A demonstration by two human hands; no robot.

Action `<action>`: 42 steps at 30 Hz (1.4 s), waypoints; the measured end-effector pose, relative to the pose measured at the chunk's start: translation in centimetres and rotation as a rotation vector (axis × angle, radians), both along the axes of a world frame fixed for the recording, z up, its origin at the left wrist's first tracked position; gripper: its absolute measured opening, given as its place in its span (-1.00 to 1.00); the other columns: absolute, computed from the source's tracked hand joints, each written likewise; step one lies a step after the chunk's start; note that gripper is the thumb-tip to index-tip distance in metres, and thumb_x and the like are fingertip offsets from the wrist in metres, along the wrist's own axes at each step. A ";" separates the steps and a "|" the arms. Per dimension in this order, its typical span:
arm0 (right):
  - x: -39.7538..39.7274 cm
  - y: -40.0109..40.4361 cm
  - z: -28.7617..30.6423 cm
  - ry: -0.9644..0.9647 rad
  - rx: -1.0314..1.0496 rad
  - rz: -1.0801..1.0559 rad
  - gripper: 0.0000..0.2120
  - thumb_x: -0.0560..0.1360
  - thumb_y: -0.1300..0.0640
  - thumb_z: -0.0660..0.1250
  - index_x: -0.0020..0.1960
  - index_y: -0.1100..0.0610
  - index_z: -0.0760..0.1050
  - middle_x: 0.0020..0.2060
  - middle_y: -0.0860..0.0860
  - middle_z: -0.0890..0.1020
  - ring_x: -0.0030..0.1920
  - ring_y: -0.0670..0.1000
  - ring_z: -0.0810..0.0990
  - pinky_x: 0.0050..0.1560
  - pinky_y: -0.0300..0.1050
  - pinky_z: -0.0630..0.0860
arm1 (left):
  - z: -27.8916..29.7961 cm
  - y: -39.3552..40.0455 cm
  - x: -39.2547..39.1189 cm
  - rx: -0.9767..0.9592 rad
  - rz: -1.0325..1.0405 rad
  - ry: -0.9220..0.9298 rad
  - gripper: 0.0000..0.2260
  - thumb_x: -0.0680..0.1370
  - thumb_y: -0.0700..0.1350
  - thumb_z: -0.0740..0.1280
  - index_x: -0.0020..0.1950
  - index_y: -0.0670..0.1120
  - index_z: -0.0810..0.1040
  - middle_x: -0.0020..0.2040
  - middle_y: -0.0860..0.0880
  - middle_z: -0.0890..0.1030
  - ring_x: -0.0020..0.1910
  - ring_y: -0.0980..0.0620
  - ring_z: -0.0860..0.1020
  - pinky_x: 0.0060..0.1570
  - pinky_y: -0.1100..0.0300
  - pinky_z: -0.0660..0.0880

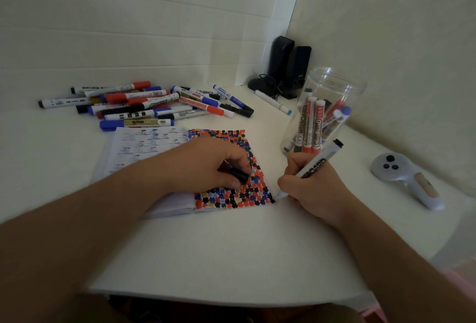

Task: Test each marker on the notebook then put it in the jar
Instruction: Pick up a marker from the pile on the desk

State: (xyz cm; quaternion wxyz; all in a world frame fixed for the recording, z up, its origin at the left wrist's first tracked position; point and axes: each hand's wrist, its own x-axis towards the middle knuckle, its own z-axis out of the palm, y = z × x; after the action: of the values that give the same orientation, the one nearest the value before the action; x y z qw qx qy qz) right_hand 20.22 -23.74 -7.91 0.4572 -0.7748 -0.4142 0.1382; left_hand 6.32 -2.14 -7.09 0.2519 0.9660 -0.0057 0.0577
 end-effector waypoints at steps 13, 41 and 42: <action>-0.1 0.1 0.0 0.023 0.013 0.004 -0.68 0.30 0.21 0.43 -0.40 0.14 0.27 -0.41 0.22 0.40 -0.39 0.00 0.36 -0.42 -0.27 0.34 | 0.2 -0.1 -0.1 0.005 0.023 0.013 -0.74 0.52 0.05 0.51 0.13 0.33 0.57 0.05 0.36 0.61 0.05 0.43 0.53 0.07 0.41 0.43; 0.9 10.7 1.9 0.831 0.490 0.030 -0.75 0.63 0.27 0.24 -0.20 0.12 0.53 -0.32 0.13 0.59 -0.21 0.07 0.63 0.11 0.17 0.60 | 0.5 3.2 0.7 -1.099 0.629 -0.491 -0.85 0.68 -0.25 0.26 0.11 -0.10 0.62 -0.01 -0.16 0.69 -0.19 0.04 0.62 -0.14 0.19 0.63; 1.0 10.8 1.9 0.833 0.487 0.035 -0.78 0.63 0.26 0.25 -0.17 0.14 0.53 -0.31 0.13 0.60 -0.20 0.07 0.63 0.11 0.17 0.59 | 0.4 3.2 0.6 -1.093 0.622 -0.485 -0.86 0.68 -0.24 0.27 0.11 -0.09 0.62 -0.03 -0.14 0.70 -0.20 0.06 0.63 -0.14 0.20 0.62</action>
State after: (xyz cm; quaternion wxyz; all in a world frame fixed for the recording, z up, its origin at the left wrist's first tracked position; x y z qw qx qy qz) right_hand 21.17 -12.97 -6.02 0.7500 -0.5169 -0.2289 0.3434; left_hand 6.93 1.09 -6.68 0.6680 0.6159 0.2465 0.3372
